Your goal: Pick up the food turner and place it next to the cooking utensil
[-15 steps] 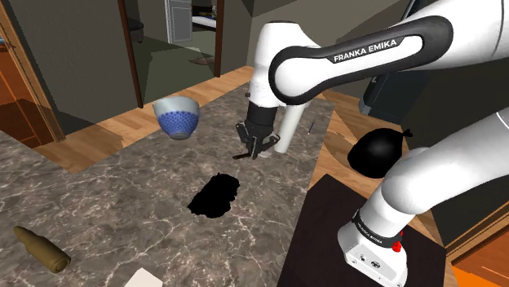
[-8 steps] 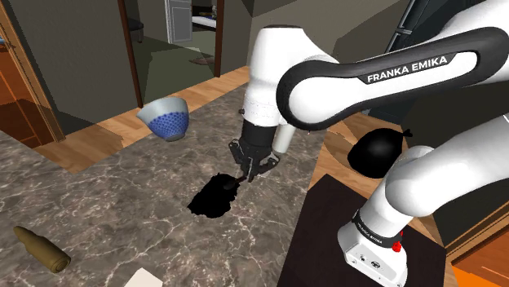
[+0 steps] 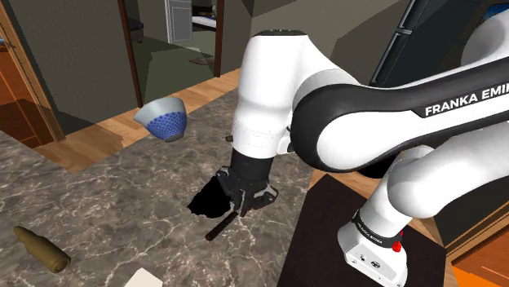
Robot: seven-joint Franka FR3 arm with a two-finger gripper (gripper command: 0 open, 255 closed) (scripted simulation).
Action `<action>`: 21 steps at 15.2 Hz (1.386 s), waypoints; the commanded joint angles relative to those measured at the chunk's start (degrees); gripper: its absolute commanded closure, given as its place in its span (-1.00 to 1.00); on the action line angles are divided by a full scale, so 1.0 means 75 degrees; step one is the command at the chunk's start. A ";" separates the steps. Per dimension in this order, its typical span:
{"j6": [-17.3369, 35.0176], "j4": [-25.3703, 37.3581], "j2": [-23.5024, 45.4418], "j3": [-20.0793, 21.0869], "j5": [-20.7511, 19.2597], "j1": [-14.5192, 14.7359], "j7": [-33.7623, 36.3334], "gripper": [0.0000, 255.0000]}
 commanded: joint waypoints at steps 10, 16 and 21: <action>0.0223 0.1349 0.0998 0.2349 -0.0355 -0.0221 0.2543 1.00; 0.0613 0.1903 0.1965 0.4073 -0.1223 -0.1162 0.3822 1.00; 0.1230 0.1607 0.2509 0.5080 -0.1757 -0.1992 0.4202 1.00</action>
